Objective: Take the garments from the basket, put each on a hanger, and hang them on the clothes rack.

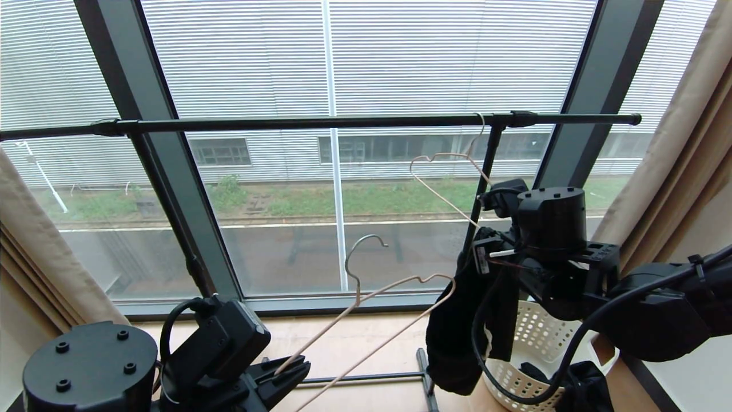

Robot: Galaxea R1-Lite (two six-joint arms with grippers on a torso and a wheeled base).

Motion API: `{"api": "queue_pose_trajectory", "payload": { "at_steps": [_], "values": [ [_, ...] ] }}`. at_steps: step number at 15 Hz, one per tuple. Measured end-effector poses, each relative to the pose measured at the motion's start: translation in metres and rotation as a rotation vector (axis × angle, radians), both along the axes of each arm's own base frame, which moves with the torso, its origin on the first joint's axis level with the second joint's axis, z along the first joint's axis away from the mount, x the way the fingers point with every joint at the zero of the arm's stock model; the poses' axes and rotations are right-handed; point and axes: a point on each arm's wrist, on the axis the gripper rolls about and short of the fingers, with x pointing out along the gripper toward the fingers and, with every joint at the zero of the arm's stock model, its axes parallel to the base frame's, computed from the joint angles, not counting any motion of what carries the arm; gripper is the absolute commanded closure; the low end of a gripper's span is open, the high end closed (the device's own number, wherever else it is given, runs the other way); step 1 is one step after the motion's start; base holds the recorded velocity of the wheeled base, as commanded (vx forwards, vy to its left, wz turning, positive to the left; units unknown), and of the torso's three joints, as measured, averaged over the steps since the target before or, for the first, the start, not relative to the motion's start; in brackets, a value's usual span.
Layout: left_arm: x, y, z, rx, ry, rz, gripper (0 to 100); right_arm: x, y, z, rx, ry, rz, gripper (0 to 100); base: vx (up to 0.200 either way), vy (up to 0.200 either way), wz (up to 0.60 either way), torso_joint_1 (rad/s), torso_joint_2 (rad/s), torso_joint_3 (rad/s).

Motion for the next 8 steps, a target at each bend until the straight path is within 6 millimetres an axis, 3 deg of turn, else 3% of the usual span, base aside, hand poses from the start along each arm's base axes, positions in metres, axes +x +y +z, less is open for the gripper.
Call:
{"api": "queue_pose_trajectory", "payload": {
  "at_steps": [8],
  "values": [
    [0.004,-0.009,0.001,-0.064,-0.029,-0.004,100,-0.014,0.024,-0.005,0.013,0.013,0.074,100,0.0,0.0,0.0,0.0,0.0,0.0]
  ]
}}
